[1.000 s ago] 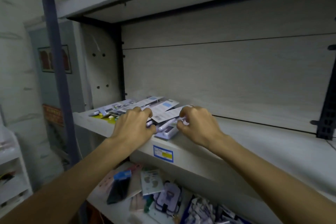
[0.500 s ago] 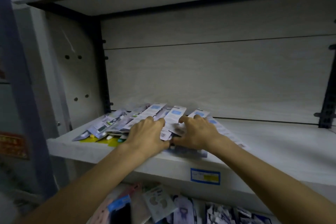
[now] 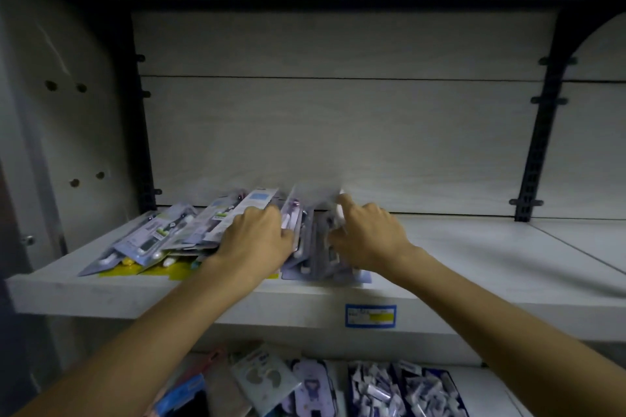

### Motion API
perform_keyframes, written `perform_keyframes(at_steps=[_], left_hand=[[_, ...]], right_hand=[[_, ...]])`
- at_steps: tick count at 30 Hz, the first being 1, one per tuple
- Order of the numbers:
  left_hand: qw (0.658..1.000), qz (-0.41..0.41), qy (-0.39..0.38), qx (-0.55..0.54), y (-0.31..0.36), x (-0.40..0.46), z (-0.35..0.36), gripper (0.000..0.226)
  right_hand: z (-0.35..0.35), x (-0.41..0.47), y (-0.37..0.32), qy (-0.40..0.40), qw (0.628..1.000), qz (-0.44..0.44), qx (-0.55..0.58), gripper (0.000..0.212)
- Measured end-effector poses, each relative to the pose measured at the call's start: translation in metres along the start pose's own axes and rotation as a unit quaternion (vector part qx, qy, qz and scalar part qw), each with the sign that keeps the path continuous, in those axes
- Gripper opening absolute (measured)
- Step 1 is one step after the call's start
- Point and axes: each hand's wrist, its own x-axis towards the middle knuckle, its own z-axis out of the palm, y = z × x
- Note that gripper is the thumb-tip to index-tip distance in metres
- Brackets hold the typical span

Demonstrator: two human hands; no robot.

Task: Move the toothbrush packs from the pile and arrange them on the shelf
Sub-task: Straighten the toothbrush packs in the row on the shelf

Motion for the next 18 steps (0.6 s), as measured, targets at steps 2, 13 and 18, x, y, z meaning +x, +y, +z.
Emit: perform_keyframes(at_steps=[2, 13, 18], left_hand=[[0.999, -0.021, -0.011, -0.021, -0.004, 0.003, -0.001, 0.023], [0.969, -0.123, -0.004, -0.213, -0.005, -0.004, -0.014, 0.017], [0.9, -0.181, -0.017, -0.396, 0.01, -0.015, -0.014, 0.013]], right_hand=[[-0.004, 0.0, 0.006, 0.008, 0.999, 0.029, 0.021, 0.043], [-0.017, -0.017, 0.044, 0.038, 0.869, 0.227, 0.438, 0.052], [-0.027, -0.034, 0.055, 0.016, 0.74, 0.314, 0.594, 0.041]])
